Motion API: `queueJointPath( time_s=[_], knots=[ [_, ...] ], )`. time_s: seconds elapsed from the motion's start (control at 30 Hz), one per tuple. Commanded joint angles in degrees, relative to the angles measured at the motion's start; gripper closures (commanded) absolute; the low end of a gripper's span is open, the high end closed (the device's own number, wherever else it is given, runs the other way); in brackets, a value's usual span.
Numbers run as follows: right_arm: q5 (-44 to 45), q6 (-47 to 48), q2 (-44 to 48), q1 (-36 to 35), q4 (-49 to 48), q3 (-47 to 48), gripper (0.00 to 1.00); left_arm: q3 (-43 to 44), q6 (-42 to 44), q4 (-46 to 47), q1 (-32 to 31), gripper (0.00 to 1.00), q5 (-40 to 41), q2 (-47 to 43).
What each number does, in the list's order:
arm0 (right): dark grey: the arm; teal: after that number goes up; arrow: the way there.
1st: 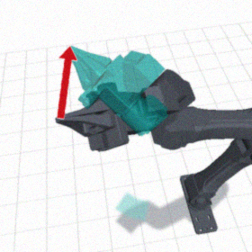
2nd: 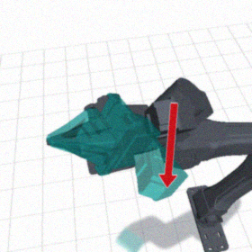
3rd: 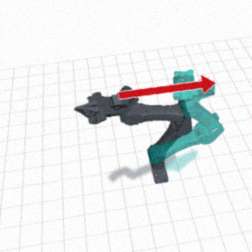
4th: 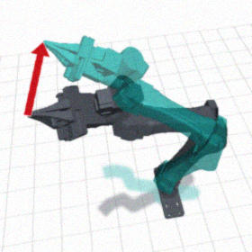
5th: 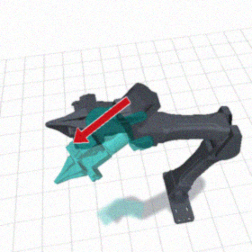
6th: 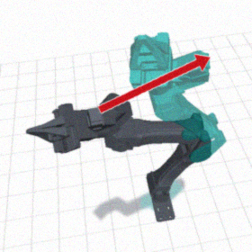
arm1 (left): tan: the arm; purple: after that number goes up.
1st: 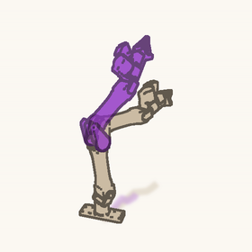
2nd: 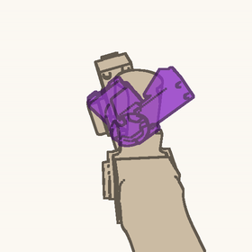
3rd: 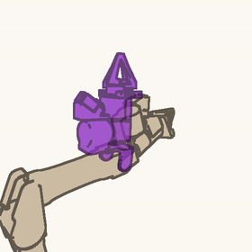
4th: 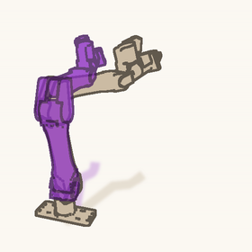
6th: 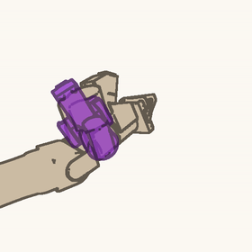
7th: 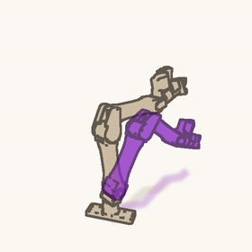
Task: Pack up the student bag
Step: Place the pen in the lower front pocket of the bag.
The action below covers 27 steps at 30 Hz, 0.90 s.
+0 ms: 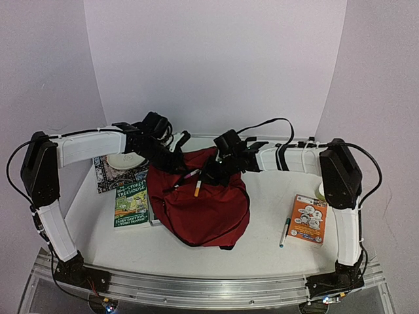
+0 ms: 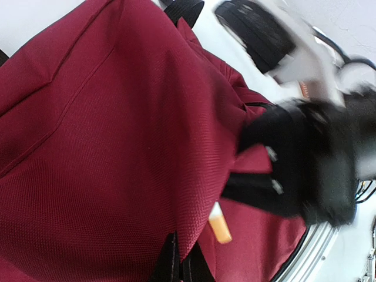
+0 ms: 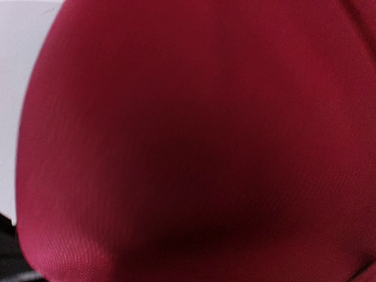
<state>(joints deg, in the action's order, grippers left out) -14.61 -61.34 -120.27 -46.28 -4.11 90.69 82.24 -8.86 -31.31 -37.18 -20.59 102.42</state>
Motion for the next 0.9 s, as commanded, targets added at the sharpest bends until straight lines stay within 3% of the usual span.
queueJointPath(
  time_s=[0.0, 0.37, 0.6, 0.87],
  knots=[
    [1.2, -6.5, -1.4, 1.1, -5.3, 1.9, 1.0, -0.3, 0.3, 2.4, -0.2, 1.0, -3.2, -4.1],
    [11.4, -17.1, -0.4, 1.7, -17.4, 0.4, 0.99, -0.4, -0.8, 2.7, -0.2, 1.0, -5.0, -2.2],
    [11.5, -16.8, -1.4, 1.5, -17.1, 1.0, 0.64, -0.6, -0.8, 2.7, -0.2, 1.0, -3.9, -2.3],
    [9.9, -10.8, 2.8, 0.5, -11.6, -1.2, 0.52, -0.6, -0.9, 2.7, -0.1, 1.0, -3.4, -2.2]
  ],
)
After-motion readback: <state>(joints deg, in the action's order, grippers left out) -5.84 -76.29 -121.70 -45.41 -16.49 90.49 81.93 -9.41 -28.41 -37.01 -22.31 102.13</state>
